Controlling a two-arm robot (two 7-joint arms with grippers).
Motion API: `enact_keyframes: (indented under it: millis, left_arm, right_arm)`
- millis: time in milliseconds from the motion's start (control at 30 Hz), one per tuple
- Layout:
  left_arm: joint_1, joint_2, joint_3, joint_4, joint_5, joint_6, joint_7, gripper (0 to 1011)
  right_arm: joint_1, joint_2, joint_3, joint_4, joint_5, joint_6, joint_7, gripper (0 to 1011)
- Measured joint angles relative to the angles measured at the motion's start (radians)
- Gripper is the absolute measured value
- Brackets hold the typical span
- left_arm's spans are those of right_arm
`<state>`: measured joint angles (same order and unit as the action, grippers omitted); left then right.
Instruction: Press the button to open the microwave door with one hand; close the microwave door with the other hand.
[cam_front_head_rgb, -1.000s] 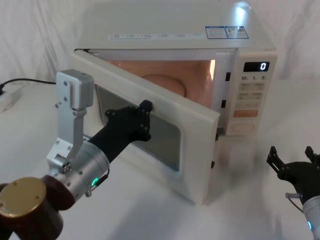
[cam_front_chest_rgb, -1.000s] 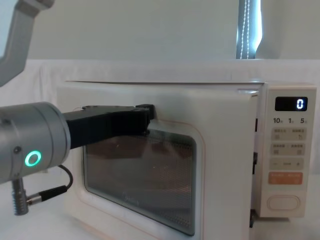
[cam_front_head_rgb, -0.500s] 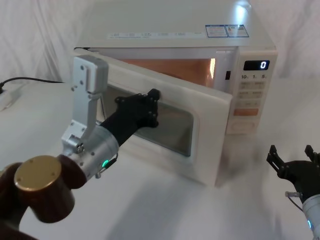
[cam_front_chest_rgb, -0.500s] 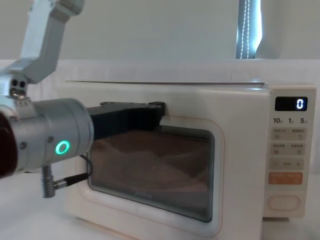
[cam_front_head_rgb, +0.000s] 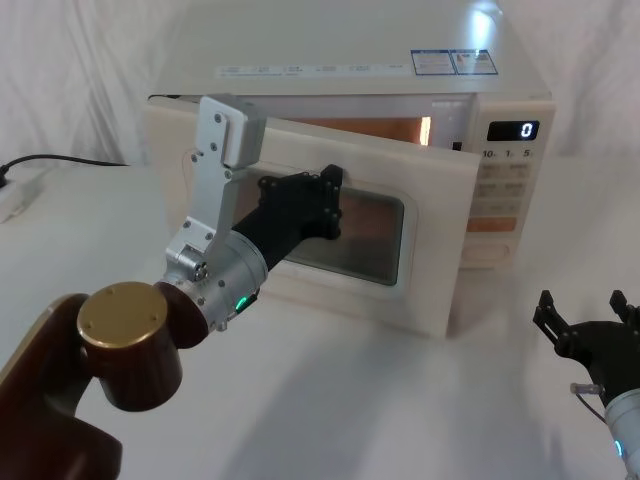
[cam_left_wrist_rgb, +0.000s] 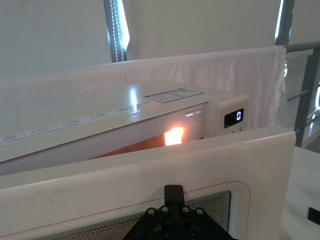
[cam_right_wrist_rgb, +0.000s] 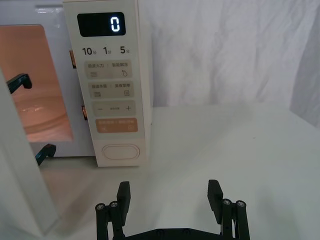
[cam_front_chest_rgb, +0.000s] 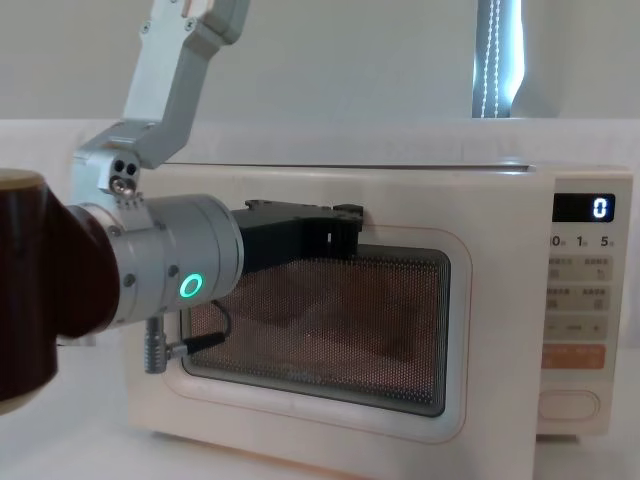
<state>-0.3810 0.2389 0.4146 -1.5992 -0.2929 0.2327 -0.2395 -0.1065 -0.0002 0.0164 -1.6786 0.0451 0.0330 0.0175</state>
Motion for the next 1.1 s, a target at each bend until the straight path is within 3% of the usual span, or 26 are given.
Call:
enact_keyframes:
  millis: [367,1100]
  left_arm:
    - [-0.027,-0.04,-0.006,0.046,0.054,-0.01,0.012,0]
    - [-0.083,-0.096,-0.021,0.139,0.093,-0.01,-0.001,0]
  right_arm:
    - [0.0,0.0,0.0,0.0,0.0,0.0,0.0,1002]
    - [0.0,0.0,0.0,0.0,0.0,0.0,0.0,1002]
